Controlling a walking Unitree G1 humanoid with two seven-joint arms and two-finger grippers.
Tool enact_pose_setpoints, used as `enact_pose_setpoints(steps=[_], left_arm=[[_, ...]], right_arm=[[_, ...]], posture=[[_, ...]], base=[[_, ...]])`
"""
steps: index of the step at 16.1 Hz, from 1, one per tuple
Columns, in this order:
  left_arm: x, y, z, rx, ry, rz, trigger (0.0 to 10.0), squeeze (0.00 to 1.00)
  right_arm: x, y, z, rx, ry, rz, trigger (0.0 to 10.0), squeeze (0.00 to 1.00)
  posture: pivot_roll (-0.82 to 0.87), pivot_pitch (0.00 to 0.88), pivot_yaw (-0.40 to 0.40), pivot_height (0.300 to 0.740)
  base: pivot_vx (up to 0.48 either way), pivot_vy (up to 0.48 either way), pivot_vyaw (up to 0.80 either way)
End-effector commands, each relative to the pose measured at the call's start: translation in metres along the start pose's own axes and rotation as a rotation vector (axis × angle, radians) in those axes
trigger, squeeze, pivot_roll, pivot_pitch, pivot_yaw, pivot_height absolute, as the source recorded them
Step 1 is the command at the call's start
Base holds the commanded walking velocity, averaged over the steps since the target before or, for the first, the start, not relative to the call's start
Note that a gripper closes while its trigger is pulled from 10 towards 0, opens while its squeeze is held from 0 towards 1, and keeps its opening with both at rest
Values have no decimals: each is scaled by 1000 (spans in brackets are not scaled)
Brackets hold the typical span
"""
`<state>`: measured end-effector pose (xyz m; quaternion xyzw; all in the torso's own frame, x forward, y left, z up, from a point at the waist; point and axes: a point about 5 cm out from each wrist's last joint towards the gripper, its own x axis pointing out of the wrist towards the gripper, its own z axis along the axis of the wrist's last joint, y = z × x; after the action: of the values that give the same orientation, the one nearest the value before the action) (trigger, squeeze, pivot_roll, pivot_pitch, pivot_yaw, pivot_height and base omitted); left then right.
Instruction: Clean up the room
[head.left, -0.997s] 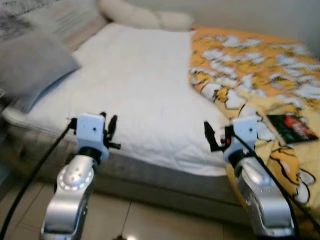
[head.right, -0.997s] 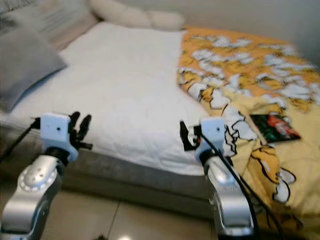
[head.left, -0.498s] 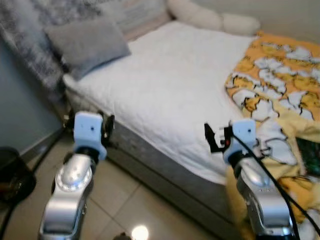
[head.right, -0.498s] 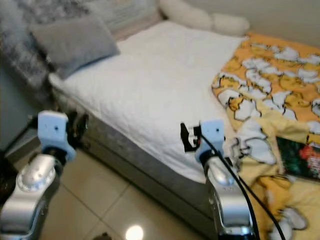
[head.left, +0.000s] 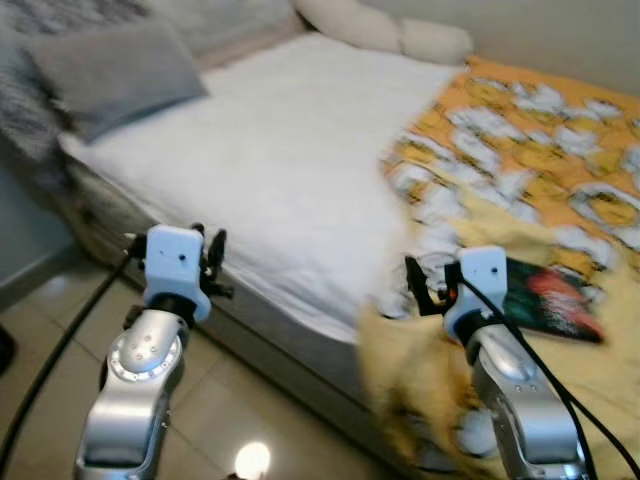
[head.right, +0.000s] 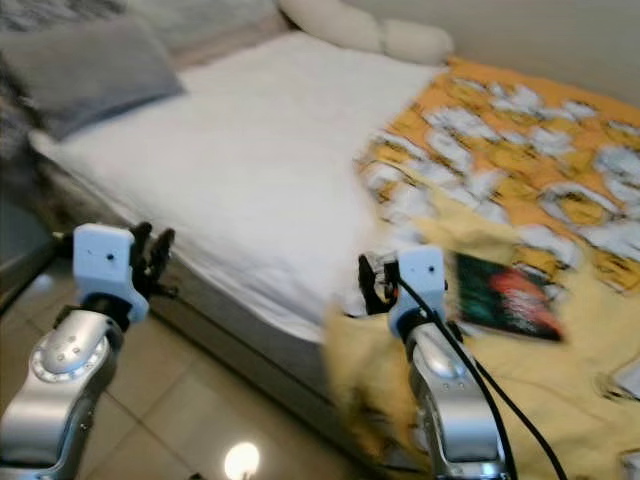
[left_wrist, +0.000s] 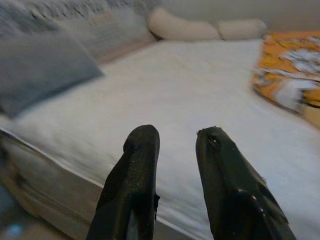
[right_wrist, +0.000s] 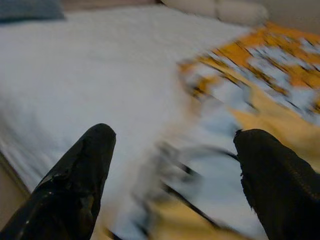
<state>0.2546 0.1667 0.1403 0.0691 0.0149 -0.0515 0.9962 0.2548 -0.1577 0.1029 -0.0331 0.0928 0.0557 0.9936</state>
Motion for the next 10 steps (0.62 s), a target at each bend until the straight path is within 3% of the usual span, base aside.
enact_pose_setpoints(steps=[1, 10], left_arm=[[0, -4, 3, 13, -13, -19, 10000, 0], [1, -3, 3, 17, -16, -24, 10000, 0]], right_arm=[[0, -2, 1, -5, 1, -4, 10000, 0], [3, 4, -2, 52, 5, 60, 10000, 0]], posture=[[27, 0, -10, 740], [30, 0, -8, 740]], base=[[0, -480, 0], [0, -456, 0]])
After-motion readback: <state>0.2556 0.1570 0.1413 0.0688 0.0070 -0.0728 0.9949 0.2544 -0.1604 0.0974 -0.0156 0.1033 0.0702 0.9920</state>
